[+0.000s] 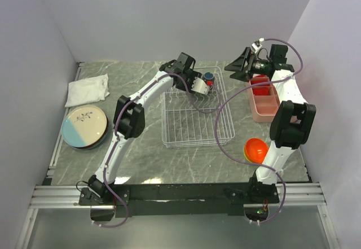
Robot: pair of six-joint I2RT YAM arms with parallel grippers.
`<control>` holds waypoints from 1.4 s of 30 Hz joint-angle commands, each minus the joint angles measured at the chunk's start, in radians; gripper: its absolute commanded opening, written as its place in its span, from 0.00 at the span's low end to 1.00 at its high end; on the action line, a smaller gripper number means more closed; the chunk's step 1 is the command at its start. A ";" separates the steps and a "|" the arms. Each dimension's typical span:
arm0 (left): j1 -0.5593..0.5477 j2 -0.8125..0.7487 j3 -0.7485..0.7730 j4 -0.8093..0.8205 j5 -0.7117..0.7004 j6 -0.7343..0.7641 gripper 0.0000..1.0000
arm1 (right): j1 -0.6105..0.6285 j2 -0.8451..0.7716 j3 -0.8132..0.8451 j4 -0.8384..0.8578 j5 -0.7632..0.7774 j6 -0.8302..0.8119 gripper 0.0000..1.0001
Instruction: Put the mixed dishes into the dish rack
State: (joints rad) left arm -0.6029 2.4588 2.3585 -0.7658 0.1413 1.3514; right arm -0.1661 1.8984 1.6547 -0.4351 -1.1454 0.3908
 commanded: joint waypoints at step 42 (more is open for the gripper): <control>-0.003 -0.113 -0.071 0.280 0.061 0.111 0.75 | 0.004 -0.113 -0.064 0.136 -0.016 0.109 1.00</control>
State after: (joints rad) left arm -0.6003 2.4733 2.2936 -0.5503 0.1158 1.5227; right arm -0.1661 1.8534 1.6077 -0.3416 -1.1465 0.4915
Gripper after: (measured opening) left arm 0.743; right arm 0.999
